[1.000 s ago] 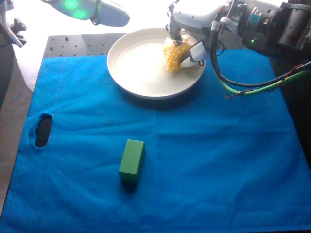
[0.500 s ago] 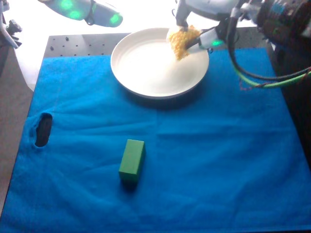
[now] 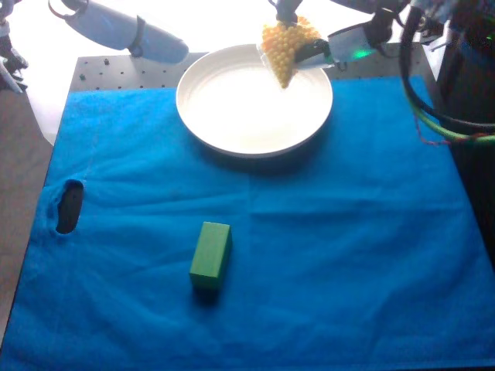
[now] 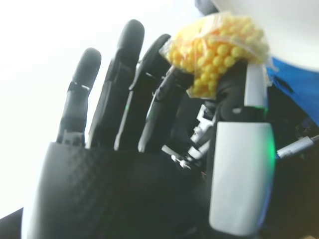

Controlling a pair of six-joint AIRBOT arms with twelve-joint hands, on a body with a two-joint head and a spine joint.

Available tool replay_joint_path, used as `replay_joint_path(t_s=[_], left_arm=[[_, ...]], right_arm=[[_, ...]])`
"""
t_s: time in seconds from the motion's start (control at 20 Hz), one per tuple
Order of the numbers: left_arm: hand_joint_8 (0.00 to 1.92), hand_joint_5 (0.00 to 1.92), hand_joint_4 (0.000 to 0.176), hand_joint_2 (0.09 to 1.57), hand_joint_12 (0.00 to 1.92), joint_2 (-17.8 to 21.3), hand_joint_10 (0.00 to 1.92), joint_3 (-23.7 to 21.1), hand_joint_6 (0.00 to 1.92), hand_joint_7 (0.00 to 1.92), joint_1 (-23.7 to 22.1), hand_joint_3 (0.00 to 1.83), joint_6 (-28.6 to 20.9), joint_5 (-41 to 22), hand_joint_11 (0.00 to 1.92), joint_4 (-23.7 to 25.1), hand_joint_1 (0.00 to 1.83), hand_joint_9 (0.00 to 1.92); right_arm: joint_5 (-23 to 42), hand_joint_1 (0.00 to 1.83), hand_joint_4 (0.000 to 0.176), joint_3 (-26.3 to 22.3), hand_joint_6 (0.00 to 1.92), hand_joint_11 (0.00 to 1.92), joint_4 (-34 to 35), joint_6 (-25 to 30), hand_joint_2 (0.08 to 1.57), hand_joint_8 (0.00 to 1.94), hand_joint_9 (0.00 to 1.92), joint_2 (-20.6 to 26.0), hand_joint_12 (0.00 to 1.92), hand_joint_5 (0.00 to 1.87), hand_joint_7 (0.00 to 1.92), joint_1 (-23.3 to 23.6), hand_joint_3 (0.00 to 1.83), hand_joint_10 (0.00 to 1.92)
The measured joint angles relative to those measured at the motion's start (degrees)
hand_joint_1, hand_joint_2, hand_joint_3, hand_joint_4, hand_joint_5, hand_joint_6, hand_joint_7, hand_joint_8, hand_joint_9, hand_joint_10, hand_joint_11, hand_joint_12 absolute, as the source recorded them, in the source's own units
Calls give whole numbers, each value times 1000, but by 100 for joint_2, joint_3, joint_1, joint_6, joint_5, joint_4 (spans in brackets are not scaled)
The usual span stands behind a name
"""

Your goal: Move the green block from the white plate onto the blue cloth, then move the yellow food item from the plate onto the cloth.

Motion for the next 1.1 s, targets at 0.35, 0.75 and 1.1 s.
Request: replay_joint_path(t_s=[0.35,0.75,1.1], left_arm=[[1,236,82,817,353,2,3,0,0,314,166,3,4,-20,0,-188,720,187],[0,215,55,817,292,7,1,0,1,276,208,0,4,-28,0,-302,692,177],[4,229,52,767,211,31,6,0,3,266,269,0,7,-48,21,-422,695,162]], right_arm=[[308,1213,0,-1016,172,551,-793,-2,973,1173,658,914,1902,1413,893,-2,0,1714],[678,1268,0,-1891,468,631,-1309,4,1018,668,1158,1394,1289,1215,1237,-575,0,382],[715,1248,3,-2033,807,555,-1375,9,1048,662,975,1346,1210,1057,1197,-977,7,431]])
